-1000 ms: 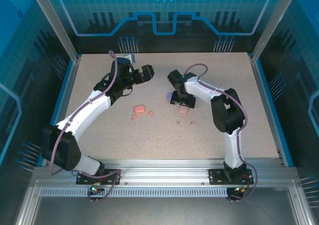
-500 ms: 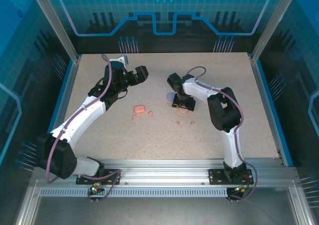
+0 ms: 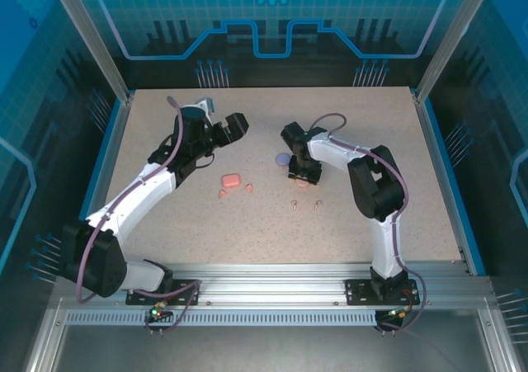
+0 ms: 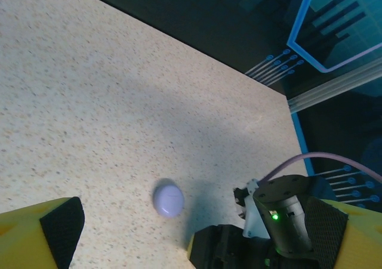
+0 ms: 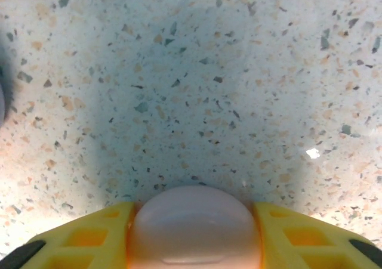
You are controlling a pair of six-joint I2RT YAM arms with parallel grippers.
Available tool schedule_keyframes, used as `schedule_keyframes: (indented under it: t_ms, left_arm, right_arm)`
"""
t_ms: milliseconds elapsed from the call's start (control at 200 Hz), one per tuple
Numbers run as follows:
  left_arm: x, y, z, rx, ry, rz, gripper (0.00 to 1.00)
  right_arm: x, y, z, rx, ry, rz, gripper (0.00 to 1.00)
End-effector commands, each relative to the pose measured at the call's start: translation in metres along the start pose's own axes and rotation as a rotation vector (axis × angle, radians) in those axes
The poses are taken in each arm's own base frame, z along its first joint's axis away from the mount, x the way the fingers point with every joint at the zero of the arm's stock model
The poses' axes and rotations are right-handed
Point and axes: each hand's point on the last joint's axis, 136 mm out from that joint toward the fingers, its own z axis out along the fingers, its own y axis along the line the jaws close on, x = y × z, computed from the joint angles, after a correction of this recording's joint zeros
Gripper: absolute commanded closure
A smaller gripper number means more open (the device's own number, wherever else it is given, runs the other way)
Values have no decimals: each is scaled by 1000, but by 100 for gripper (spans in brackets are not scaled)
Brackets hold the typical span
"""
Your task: Insert wireless bluetooth earbuds into charging case
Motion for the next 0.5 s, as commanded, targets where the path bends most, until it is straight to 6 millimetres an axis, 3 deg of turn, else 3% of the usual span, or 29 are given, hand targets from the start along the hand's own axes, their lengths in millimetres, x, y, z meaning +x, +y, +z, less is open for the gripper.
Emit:
schedule_keyframes:
  t_ms: [0,235,495]
  left_arm:
    - [14,-5,-3,79,39,-85,1]
    - [56,18,9,179,35,-111,1]
    - [102,5,35,284,32,-22,2]
  right_arm:
    - [11,-11,14,9,49,-7,65]
    - [5,17,-37,-196,8,78,68]
    - [-11,56,-93,-395,20,246,68]
